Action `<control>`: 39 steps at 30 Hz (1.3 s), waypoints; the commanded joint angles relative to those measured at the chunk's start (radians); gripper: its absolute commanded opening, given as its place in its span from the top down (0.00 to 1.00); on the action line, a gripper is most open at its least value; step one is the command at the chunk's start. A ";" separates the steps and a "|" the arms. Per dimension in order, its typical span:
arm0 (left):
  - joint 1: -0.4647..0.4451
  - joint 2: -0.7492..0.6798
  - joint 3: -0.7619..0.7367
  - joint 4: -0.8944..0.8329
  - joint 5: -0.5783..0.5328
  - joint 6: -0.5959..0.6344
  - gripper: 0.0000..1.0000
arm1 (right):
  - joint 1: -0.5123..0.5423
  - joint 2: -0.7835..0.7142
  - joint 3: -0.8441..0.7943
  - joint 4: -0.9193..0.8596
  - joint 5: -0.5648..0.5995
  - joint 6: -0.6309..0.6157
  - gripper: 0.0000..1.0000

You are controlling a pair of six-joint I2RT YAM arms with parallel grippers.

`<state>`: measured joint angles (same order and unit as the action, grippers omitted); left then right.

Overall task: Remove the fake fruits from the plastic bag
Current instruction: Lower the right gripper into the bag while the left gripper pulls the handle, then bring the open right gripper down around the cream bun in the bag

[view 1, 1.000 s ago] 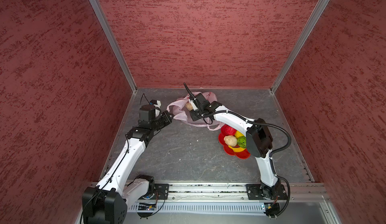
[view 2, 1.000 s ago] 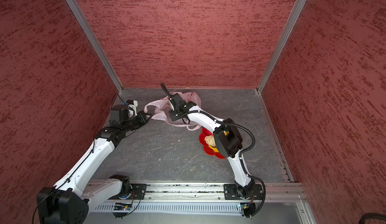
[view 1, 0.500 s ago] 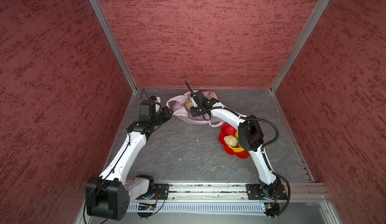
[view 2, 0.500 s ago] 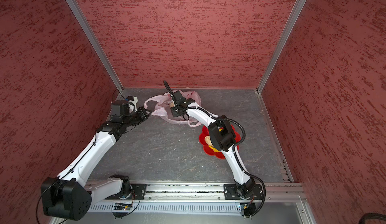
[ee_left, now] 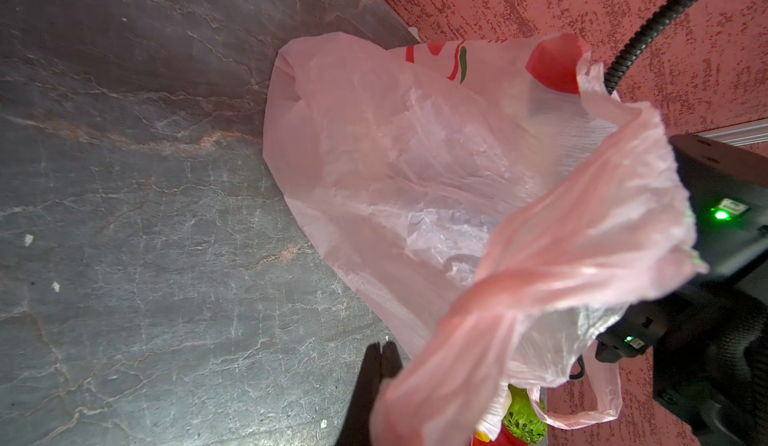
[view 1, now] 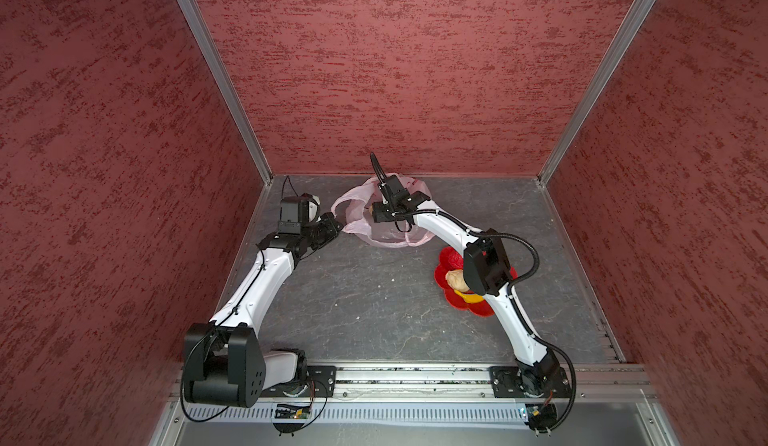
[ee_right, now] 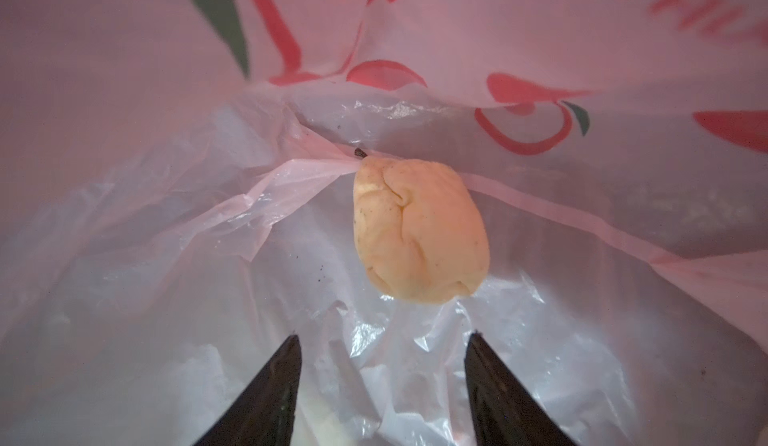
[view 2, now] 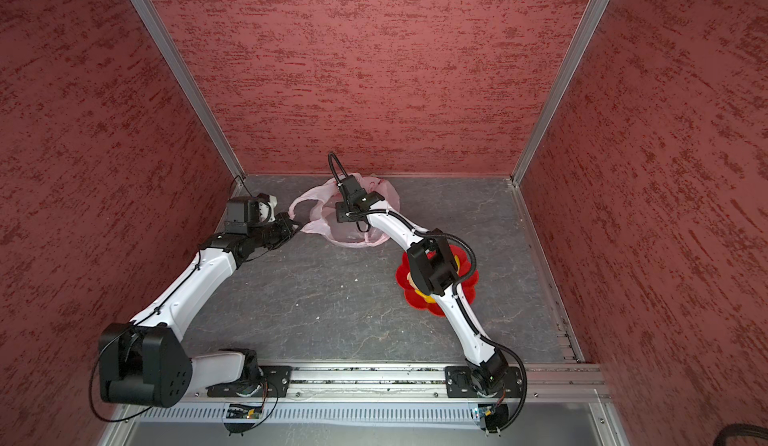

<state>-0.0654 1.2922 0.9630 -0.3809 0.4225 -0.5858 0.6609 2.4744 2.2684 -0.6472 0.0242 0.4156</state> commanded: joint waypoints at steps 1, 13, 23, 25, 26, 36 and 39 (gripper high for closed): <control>0.011 0.024 0.038 0.024 0.038 0.018 1.00 | -0.005 0.027 0.042 0.012 0.053 0.064 0.32; 0.011 0.115 0.081 0.056 0.094 0.013 1.00 | -0.025 0.063 0.048 0.084 0.105 0.145 0.20; 0.012 0.185 0.114 0.066 0.125 0.024 1.00 | -0.046 0.110 0.049 0.190 0.104 0.173 0.19; 0.009 0.205 0.122 0.070 0.140 0.023 1.00 | -0.050 0.118 0.050 0.209 0.103 0.176 0.19; 0.009 0.215 0.126 0.073 0.146 0.022 1.00 | -0.052 0.121 0.049 0.218 0.103 0.177 0.19; -0.011 0.273 0.126 0.080 0.183 0.017 1.00 | -0.066 0.164 0.053 0.288 0.123 0.206 0.22; -0.017 0.281 0.123 0.082 0.183 0.012 1.00 | -0.066 0.170 0.054 0.311 0.134 0.212 0.27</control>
<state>-0.0750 1.5597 1.0779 -0.3202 0.5854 -0.5858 0.5995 2.6217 2.2845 -0.3992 0.1188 0.6033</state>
